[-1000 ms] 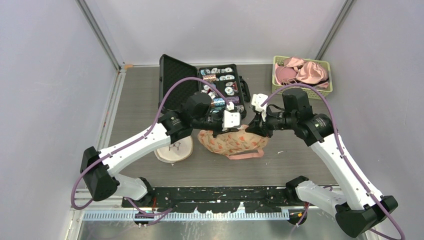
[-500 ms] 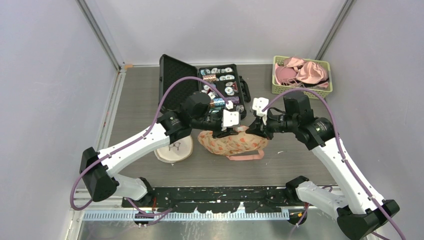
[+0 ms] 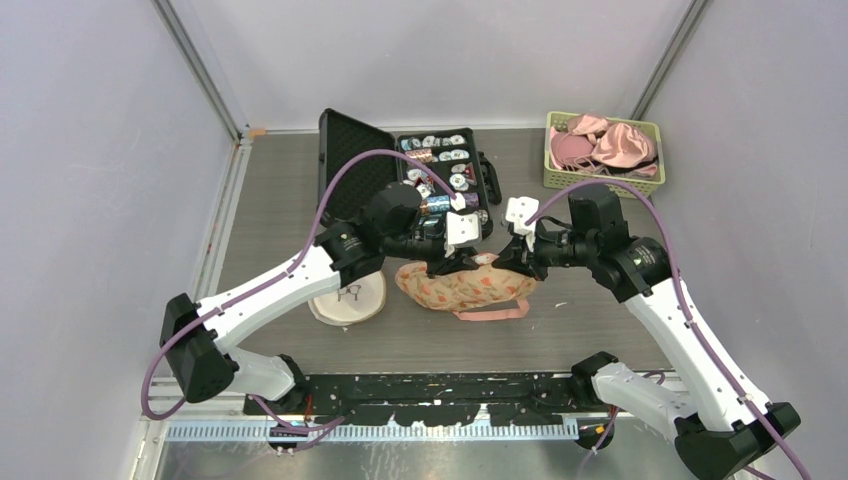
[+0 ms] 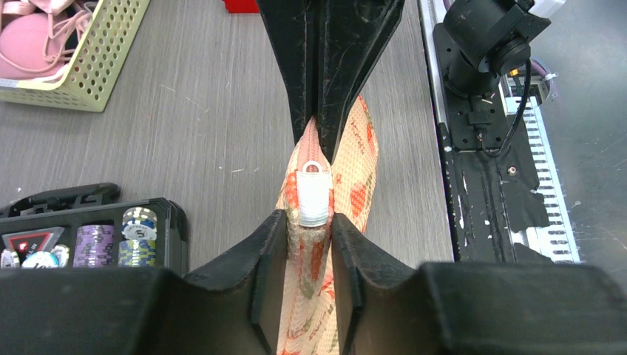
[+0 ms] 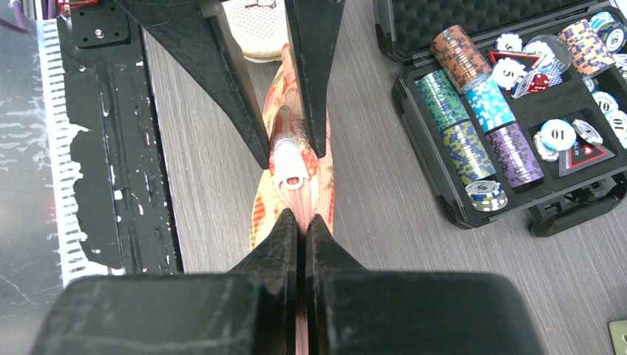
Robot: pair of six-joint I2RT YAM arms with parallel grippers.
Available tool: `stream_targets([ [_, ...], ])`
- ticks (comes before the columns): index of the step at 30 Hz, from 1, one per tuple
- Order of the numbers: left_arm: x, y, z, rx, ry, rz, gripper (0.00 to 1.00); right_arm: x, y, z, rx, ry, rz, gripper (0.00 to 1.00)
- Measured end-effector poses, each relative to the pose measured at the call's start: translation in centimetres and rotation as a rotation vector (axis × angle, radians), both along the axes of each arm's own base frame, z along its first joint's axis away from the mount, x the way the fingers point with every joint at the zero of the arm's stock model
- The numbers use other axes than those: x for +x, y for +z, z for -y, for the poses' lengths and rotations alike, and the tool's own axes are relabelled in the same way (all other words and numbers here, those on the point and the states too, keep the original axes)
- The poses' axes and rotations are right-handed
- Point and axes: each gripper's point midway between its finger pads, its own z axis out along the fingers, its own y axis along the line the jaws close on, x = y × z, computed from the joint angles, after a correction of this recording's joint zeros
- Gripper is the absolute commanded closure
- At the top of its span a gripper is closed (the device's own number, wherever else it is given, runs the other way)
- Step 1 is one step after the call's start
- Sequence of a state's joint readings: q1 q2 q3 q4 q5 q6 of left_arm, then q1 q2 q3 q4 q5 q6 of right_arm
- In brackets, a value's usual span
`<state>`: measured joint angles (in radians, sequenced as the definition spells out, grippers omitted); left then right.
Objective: Unzip the laundry bag and remove the bra
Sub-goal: Unzip the laundry bag at the center of the board.
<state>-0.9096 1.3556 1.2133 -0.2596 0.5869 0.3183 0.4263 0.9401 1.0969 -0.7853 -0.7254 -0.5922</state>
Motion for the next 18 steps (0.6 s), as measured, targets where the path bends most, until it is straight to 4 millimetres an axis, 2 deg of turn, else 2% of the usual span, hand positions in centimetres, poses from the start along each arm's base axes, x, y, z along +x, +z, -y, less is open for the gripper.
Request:
stream_targets([
  [6,-0.03,-0.07,0.01,0.001,0.005,-0.015,1.0,-0.08,-0.07,0.06,0.003,-0.005,0.003,1.0],
  [10,-0.06,-0.07,0.01,0.0,0.007,-0.02,1.0,-0.11,-0.05,0.06,0.008,-0.008,0.001,1.0],
  [13,-0.06,-0.07,0.01,0.0,0.007,-0.021,0.7,-0.13,-0.03,0.06,0.009,-0.01,-0.001,0.99],
  [14,-0.08,-0.03,0.03,0.0,0.006,-0.021,0.65,-0.13,-0.04,0.05,0.01,-0.01,-0.002,0.99],
  [18,-0.23,0.26,0.16,-0.004,0.002,-0.018,0.66,-0.1,-0.11,0.02,0.01,-0.01,-0.002,0.99],
])
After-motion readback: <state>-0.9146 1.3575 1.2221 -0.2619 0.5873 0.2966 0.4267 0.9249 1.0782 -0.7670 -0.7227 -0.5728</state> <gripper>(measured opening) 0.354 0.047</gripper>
